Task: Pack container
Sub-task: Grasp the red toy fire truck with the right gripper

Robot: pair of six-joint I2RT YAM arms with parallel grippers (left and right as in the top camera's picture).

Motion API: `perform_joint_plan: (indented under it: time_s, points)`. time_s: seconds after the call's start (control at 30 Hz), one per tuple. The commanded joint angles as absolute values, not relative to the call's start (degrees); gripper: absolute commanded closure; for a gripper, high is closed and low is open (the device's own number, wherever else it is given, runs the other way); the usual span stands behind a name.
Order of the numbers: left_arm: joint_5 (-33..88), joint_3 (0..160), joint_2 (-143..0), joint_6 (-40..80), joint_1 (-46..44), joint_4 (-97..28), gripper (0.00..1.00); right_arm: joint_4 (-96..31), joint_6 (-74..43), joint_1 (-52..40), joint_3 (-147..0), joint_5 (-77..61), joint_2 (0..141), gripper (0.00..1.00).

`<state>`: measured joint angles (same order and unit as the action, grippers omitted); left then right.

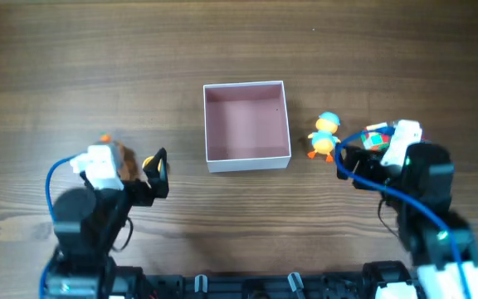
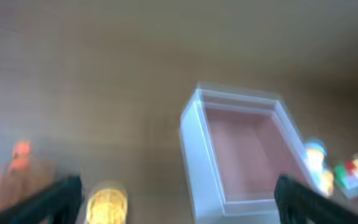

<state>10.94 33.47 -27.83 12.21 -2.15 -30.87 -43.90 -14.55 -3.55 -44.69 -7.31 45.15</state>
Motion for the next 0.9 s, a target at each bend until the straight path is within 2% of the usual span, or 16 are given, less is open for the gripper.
perform_joint_plan:
  time_s: [0.0,0.07,0.13,0.2,0.27,0.4,0.5,0.57,0.73,0.87]
  points:
    - [10.66,49.52,-41.87,12.45,-2.35,-42.85,0.0,-56.75,-8.97,-3.31,-60.51,-7.62,54.61,0.0]
    - [10.68,56.51,-48.07,12.45,-2.35,-50.3,0.0,-67.0,-9.37,-3.14,-69.14,-8.73,59.96,0.0]
    - [10.68,58.63,-51.35,12.47,-2.35,-53.78,0.0,-71.83,-7.86,-3.14,-74.11,-7.4,62.61,0.0]
    - [10.68,58.63,-53.04,12.49,-2.35,-55.29,0.0,-72.77,-12.08,-2.85,-75.64,-2.33,63.42,0.0]
    - [10.66,58.63,-54.15,12.47,-2.35,-56.99,0.0,-72.64,-15.75,0.01,-75.64,3.22,63.72,0.0]
    - [10.68,58.63,-54.17,12.47,-2.35,-57.1,0.0,-73.3,-5.32,12.49,-75.64,-2.83,68.45,0.0]
    - [10.66,58.63,-54.17,12.47,-2.35,-57.04,0.0,-71.59,-3.79,22.09,-75.64,-3.27,77.19,0.0]
    - [10.66,58.63,-54.17,12.47,-2.35,-57.06,0.0,-68.75,-2.87,25.28,-75.64,-2.92,83.4,0.0]
    - [10.66,58.63,-54.17,12.47,-2.35,-56.8,0.0,-64.16,-3.22,25.91,-75.44,4.1,93.43,0.0]
    - [10.63,58.63,-54.17,12.47,-2.35,-55.79,0.0,-55.7,-1.5,25.93,-70.48,4.12,95.33,0.0]
